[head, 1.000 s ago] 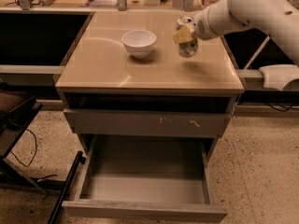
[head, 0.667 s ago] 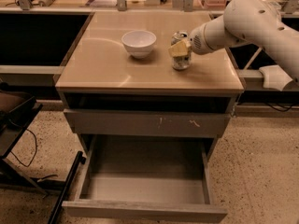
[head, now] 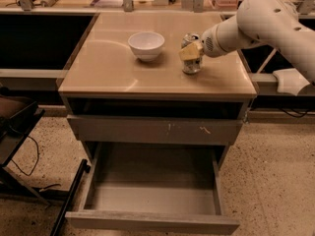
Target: Pick 7up can from middle drawer and place on counter
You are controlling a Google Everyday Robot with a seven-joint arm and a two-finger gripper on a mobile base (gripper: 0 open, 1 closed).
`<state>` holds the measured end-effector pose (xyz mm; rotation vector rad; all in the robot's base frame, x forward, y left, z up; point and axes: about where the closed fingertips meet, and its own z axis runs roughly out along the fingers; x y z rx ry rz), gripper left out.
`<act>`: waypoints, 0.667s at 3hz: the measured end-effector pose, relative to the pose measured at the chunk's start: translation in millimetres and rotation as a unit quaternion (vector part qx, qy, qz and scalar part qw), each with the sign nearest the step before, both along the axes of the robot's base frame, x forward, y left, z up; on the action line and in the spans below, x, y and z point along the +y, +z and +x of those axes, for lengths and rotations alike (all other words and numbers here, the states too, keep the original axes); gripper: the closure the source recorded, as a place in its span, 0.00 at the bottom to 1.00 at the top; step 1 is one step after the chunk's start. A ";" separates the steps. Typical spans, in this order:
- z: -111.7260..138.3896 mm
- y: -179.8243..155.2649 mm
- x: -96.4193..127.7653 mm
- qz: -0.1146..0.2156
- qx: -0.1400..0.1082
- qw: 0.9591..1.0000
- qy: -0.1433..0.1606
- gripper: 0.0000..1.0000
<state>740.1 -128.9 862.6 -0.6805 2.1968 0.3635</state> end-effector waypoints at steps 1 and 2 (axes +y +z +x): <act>0.0 0.0 0.0 0.000 0.000 1.000 0.000 0.35; 0.0 -0.1 0.1 0.000 0.000 1.000 0.000 0.12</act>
Offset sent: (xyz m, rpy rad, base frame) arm 0.0000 0.0000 0.0000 0.0000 0.0000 0.0000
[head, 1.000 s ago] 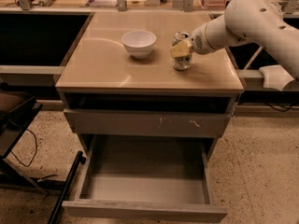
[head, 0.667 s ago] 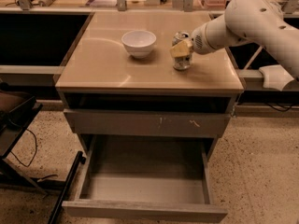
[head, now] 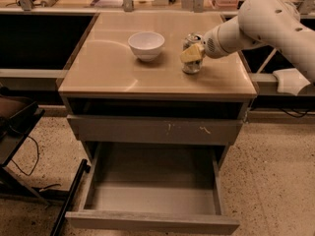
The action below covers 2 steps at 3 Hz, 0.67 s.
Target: Pick 7up can from middle drawer and place on counter
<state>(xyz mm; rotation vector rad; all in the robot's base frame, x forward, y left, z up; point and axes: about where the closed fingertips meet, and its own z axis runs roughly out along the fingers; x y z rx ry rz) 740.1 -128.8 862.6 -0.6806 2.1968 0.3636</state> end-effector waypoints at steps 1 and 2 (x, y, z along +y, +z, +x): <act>0.0 -0.1 0.1 0.000 0.000 1.000 0.000 0.00; 0.0 -0.1 0.1 0.000 0.000 1.000 0.000 0.00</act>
Offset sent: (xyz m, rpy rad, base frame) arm 0.0000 0.0000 0.0000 0.0000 0.0000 0.0000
